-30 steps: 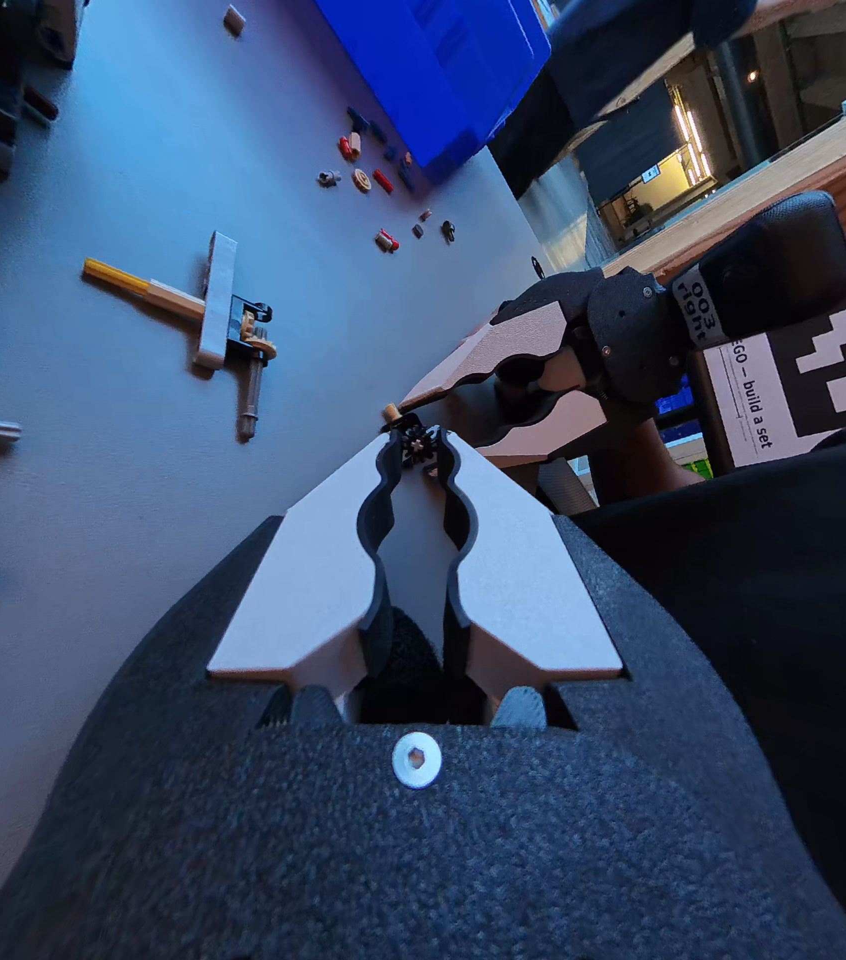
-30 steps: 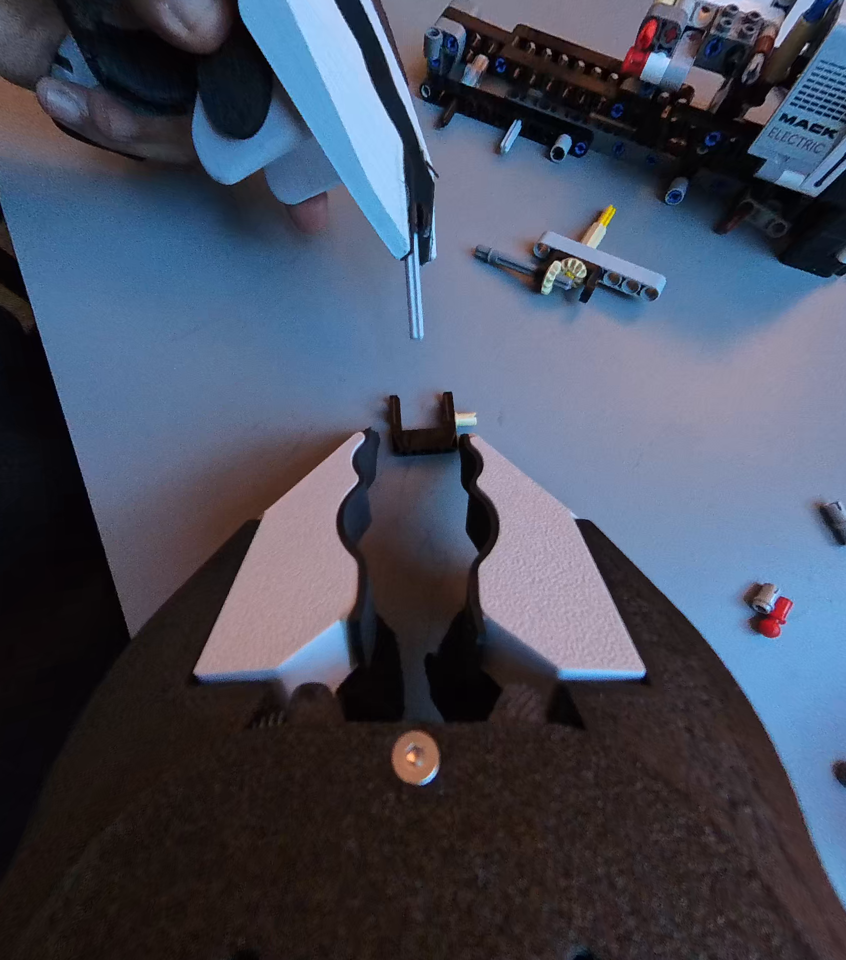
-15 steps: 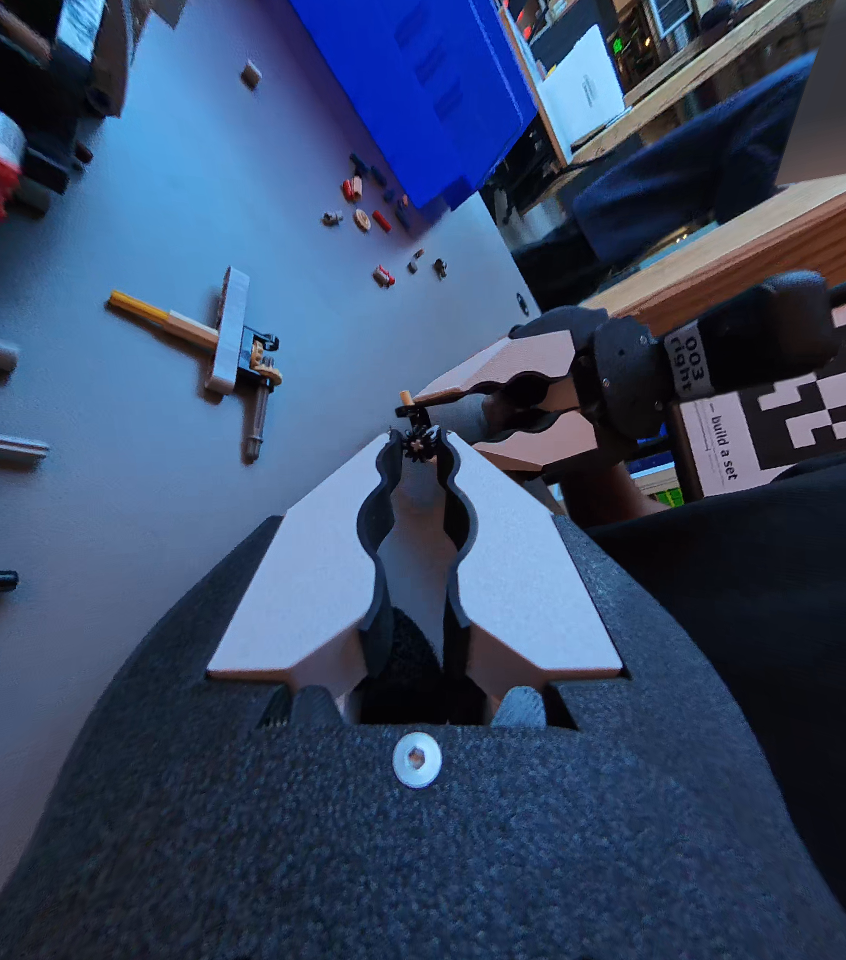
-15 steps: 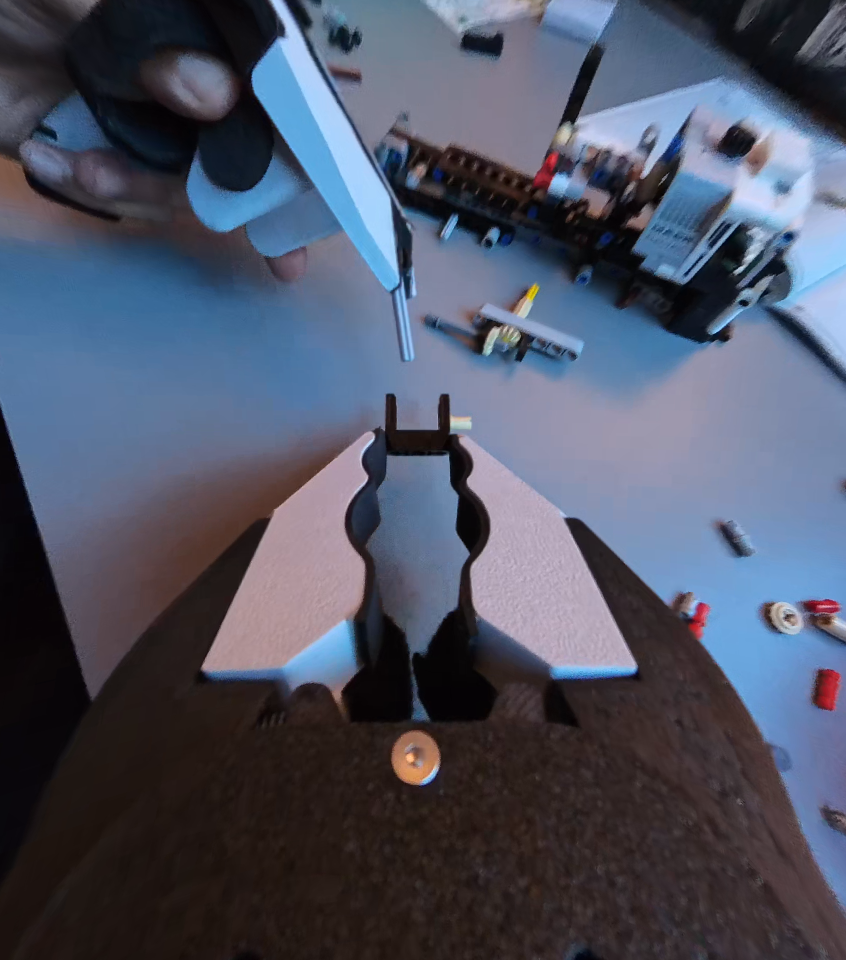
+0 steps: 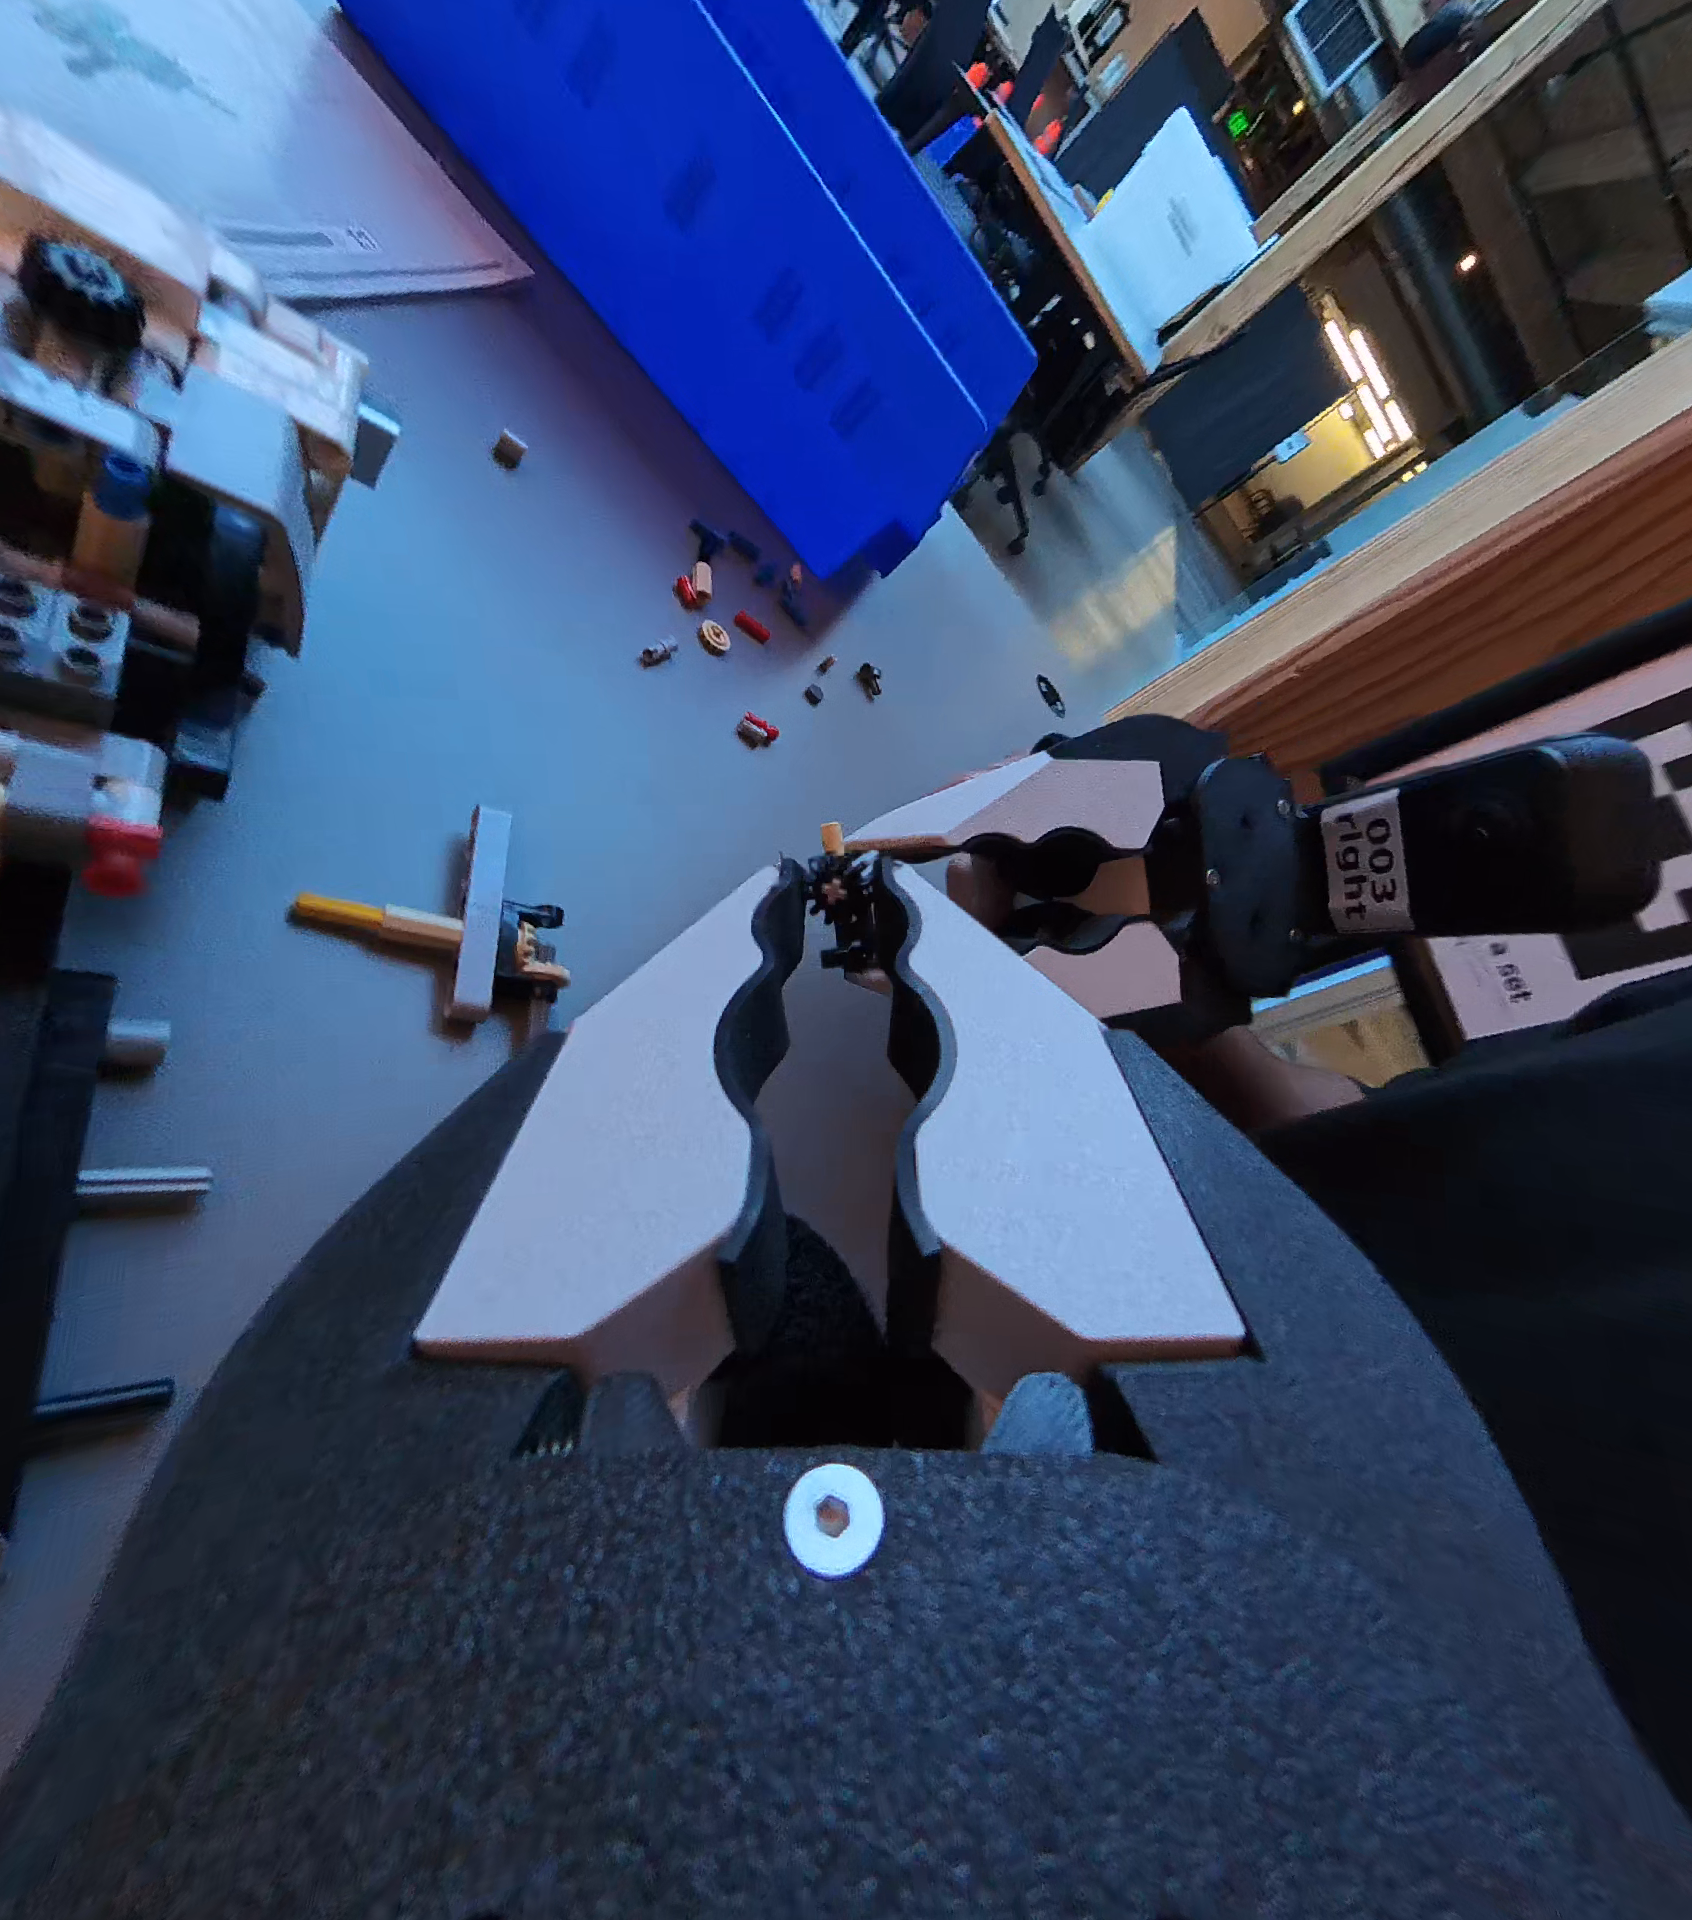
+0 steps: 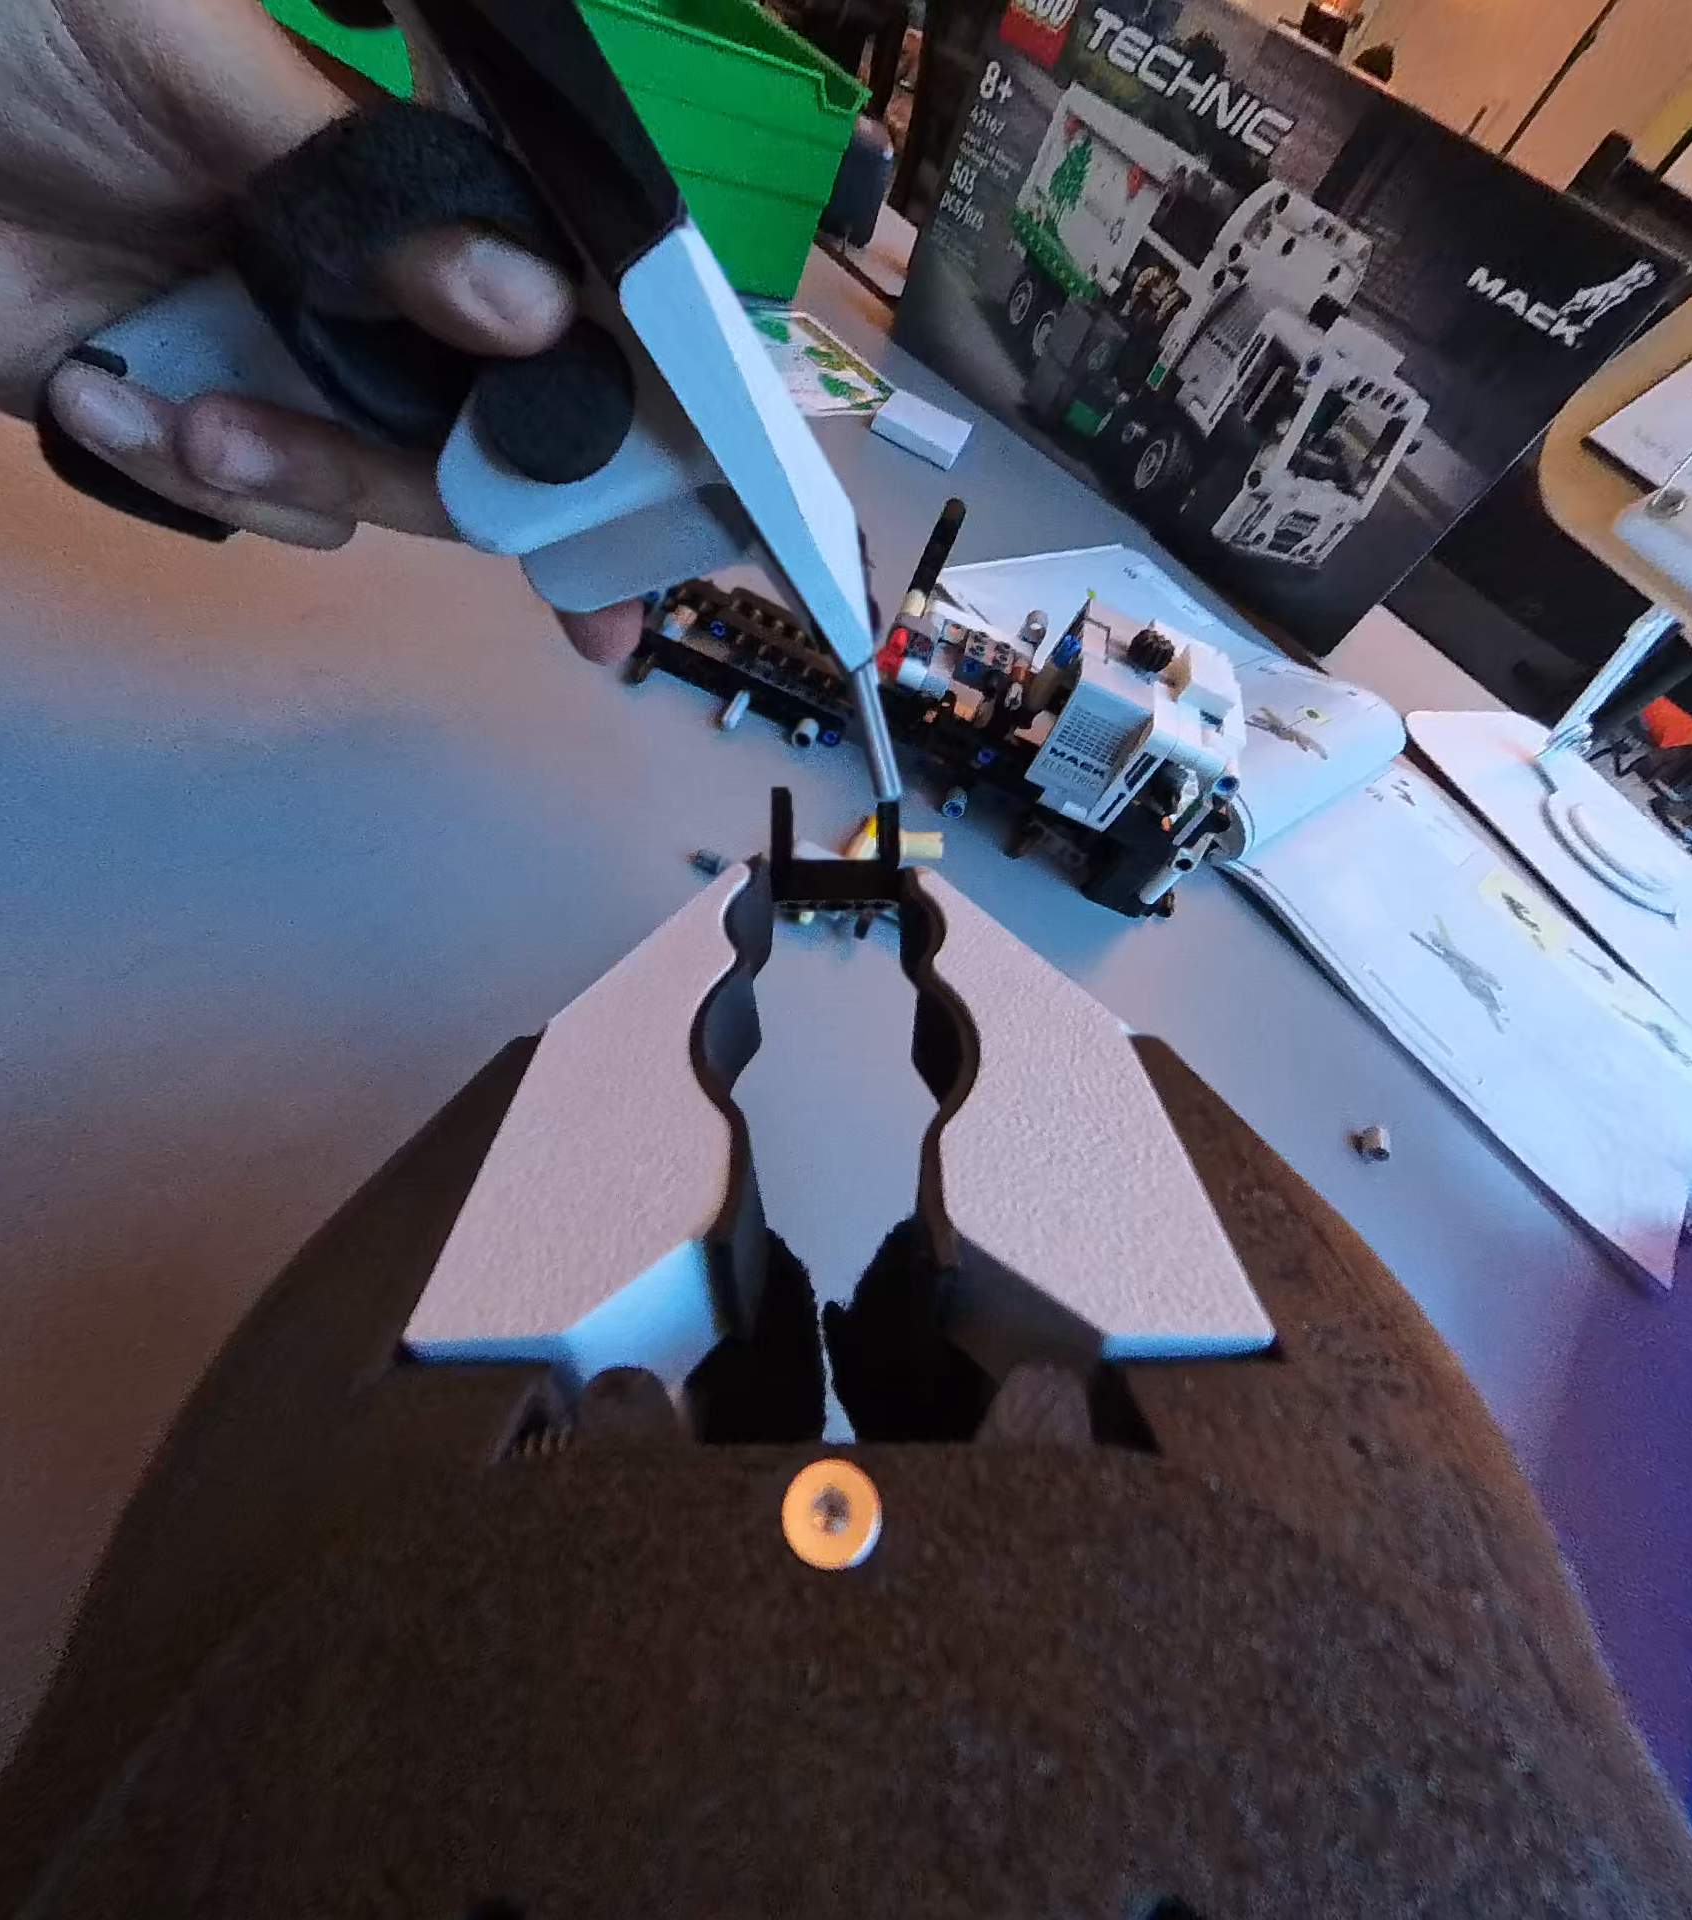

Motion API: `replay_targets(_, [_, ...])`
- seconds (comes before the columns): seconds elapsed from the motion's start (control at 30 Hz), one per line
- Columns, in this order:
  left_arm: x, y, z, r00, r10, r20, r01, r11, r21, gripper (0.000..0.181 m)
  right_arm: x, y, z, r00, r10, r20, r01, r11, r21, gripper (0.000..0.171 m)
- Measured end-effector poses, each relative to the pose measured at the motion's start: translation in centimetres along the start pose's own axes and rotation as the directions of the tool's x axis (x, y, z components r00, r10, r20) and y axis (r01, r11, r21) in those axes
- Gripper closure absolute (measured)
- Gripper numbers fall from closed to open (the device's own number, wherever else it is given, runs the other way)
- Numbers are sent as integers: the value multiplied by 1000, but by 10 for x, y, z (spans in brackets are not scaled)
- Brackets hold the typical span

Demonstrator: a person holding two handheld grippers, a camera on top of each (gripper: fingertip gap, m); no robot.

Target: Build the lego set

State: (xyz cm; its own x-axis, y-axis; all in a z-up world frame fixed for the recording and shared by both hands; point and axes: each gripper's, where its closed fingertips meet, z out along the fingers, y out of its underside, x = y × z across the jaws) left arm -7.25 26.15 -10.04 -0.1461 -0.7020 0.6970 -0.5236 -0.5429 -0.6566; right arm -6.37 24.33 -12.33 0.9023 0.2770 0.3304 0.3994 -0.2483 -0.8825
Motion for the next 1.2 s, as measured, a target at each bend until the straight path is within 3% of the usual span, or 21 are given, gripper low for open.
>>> replay_targets(0.13, [2,-9,3,998,55,41,-55,998,-6,171,5,-5,3,999,-9,-31,10,1000,26,148])
replay_targets(0.53, [4,-24,-2,1000,27,5,-28,998,53,171,19,-8,1,996,-10,-93,17,997,69,148])
replay_targets(1.03, [0,-6,5,992,91,90,-85,993,-79,171,16,-13,-2,996,-28,-82,36,995,94,148])
replay_targets(1.2, [4,-2,5,996,72,48,-66,991,-113,171,12,-13,-3,996,-55,-72,62,993,96,148])
